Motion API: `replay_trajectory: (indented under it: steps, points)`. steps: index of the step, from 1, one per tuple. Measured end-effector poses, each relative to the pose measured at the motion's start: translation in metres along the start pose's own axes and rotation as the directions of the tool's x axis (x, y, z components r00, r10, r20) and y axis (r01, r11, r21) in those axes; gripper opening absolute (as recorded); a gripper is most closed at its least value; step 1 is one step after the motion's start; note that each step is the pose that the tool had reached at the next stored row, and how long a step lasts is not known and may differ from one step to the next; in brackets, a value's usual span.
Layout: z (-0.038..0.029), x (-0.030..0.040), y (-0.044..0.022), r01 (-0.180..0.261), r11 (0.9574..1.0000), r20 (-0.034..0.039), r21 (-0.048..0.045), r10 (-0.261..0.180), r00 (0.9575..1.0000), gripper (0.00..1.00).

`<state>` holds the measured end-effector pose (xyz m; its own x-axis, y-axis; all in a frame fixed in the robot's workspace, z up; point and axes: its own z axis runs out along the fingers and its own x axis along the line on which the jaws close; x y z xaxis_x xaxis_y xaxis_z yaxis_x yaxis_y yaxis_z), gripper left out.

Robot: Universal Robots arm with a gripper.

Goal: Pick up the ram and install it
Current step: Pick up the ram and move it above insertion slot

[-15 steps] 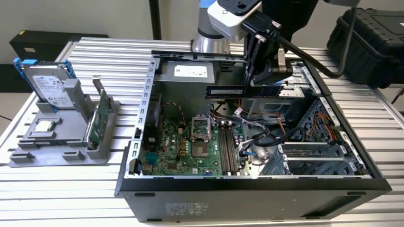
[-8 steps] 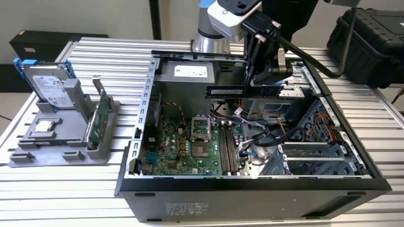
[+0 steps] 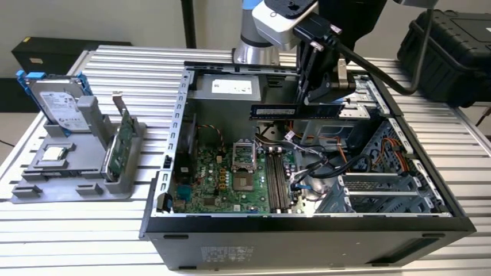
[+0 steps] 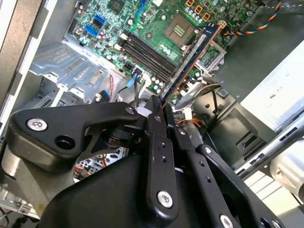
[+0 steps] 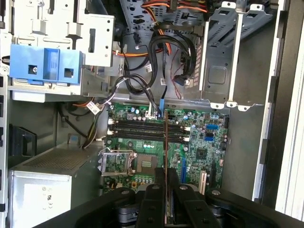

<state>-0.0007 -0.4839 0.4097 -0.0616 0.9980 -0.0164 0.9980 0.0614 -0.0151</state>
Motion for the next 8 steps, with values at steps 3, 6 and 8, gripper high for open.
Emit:
replay_trajectory:
  steps: [3, 6, 8]
  points:
    - [0.0000, 0.0000, 0.0000, 0.000, 1.0000, 0.0000, 0.0000, 0.000, 1.0000, 0.00]
    - [0.0001, 0.0000, 0.0000, 0.000, 1.0000, 0.0000, 0.0000, 0.000, 1.0000, 0.00]
    - [0.0000, 0.0000, 0.0000, 0.000, 1.0000, 0.0002, 0.0000, 0.000, 1.0000, 0.00]
